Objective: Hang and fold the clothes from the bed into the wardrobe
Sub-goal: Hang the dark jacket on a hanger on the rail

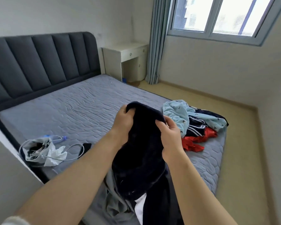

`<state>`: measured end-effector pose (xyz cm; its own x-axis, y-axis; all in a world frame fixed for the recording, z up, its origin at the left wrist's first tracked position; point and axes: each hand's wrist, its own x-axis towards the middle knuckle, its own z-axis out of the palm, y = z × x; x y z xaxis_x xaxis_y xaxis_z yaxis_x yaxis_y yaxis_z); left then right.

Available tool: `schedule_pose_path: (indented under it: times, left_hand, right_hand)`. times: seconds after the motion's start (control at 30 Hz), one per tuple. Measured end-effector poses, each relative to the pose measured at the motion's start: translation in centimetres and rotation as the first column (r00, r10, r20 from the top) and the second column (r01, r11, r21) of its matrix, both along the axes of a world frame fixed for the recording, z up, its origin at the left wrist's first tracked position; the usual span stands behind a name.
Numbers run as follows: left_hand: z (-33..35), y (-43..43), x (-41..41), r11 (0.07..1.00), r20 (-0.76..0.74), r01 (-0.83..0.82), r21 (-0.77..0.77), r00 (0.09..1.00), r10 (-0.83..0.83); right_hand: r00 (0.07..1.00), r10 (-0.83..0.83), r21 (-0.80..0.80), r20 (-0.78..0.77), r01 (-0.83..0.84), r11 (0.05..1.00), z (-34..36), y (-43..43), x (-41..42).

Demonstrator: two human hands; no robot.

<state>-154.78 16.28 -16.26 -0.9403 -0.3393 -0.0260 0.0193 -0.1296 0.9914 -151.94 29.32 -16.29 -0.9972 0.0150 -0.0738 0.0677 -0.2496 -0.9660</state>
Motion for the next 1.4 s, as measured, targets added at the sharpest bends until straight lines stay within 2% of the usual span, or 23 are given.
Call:
schedule_pose_path:
  times: [0.1, 0.23, 0.3, 0.4, 0.47, 0.57, 0.63, 0.7, 0.9, 1.07, 1.13, 1.4]
  left_hand:
    - [5.6, -0.1, 1.0, 0.998, -0.12, -0.029, 0.059, 0.992, 0.035]
    - [13.1, 0.5, 3.3, 0.994, -0.319, -0.039, 0.107, 0.945, 0.072]
    - [16.1, 0.6, 4.7, 0.995, -0.402, -0.063, 0.082, 0.911, 0.091]
    - [17.3, -0.4, 6.5, 0.989, -0.467, -0.146, -0.022, 0.876, 0.119]
    - [15.7, -1.4, 7.6, 0.962, -0.418, -0.222, -0.157, 0.898, 0.139]
    - [10.1, -3.5, 9.2, 0.898, -0.228, -0.275, -0.344, 0.952, 0.204]
    - [5.7, -5.0, 10.7, 0.875, -0.081, -0.266, -0.404, 0.963, 0.256]
    - [2.1, -6.3, 12.6, 0.875, 0.009, -0.304, -0.376, 0.943, 0.332]
    - [-2.1, -10.7, 19.8, 0.819, 0.141, -0.544, -0.184, 0.81, 0.57]
    - [-2.7, -15.2, 29.4, 0.68, 0.152, -0.727, -0.093, 0.665, 0.731]
    - [-2.9, -16.7, 34.2, 0.613, 0.167, -0.787, -0.065, 0.597, 0.785]
    - [-1.5, -20.6, 55.6, 0.278, 0.148, -0.949, -0.146, 0.257, 0.955]
  right_hand:
    - [0.991, -0.005, -0.033, -0.131, 0.001, 0.999, 3.5, -0.6, 0.1]
    - [0.948, -0.058, -0.178, -0.313, 0.001, 0.984, 10.3, -1.8, 0.4]
    - [0.912, -0.08, -0.23, -0.403, -0.016, 0.973, 13.1, -2.3, 0.9]
    - [0.874, -0.091, -0.222, -0.476, -0.019, 0.975, 14.3, -2.5, 1.5]
    - [0.889, -0.075, -0.193, -0.451, -0.015, 0.981, 12.8, -2.8, 1.9]
    - [0.936, -0.013, -0.077, -0.352, -0.016, 0.997, 8.1, -3.6, 2.8]
    - [0.964, 0.068, 0.034, -0.256, -0.061, 0.998, 4.4, -4.3, 3.8]
    - [0.973, 0.163, 0.114, -0.163, -0.146, 0.983, 1.4, -5.4, 5.1]
    - [0.916, 0.393, 0.2, -0.078, -0.372, 0.907, -1.1, -11.1, 10.2]
    - [0.81, 0.578, 0.22, -0.098, -0.549, 0.806, -0.7, -17.9, 17.2]
    - [0.75, 0.654, 0.212, -0.101, -0.626, 0.751, -0.7, -20.6, 21.0]
    - [0.417, 0.905, 0.172, -0.081, -0.889, 0.424, -0.8, -29.0, 38.9]
